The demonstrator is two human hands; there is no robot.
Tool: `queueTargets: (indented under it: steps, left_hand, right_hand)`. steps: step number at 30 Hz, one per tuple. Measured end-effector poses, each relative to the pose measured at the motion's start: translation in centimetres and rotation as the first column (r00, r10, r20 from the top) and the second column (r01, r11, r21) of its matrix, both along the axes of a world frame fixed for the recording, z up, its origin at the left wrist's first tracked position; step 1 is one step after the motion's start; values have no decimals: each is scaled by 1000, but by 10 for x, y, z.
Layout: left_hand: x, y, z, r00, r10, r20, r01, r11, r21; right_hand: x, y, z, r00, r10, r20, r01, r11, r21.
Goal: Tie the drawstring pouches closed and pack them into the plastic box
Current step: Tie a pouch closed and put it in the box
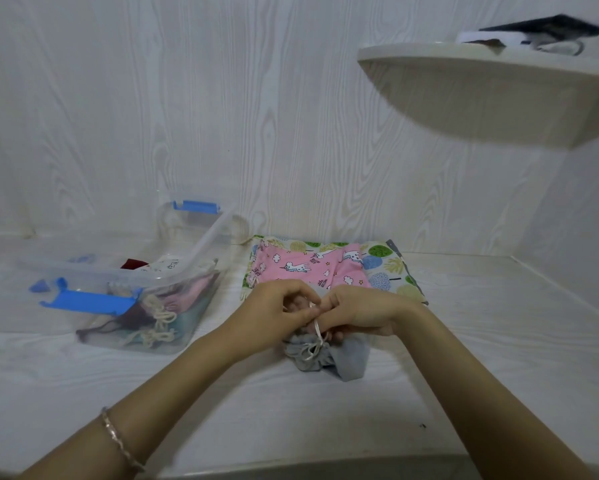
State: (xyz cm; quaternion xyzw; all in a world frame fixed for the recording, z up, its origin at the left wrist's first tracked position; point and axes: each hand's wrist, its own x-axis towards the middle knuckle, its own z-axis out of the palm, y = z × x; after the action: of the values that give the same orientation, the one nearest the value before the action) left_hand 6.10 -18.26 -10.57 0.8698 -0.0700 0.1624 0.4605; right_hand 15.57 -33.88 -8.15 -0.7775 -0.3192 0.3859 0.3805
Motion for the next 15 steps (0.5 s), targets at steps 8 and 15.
queueTargets:
  steps: [8,15]
  left_hand:
    - [2,7,1,987,1,-159,-26,988,-154]
    - [1,13,1,855,-135,-501,-140,870,-473]
  right_hand:
    - [-15,-2,3,968,-7,252,-1,1000,31]
    - [-31,-3,-3,823,-199,532,134,978,158]
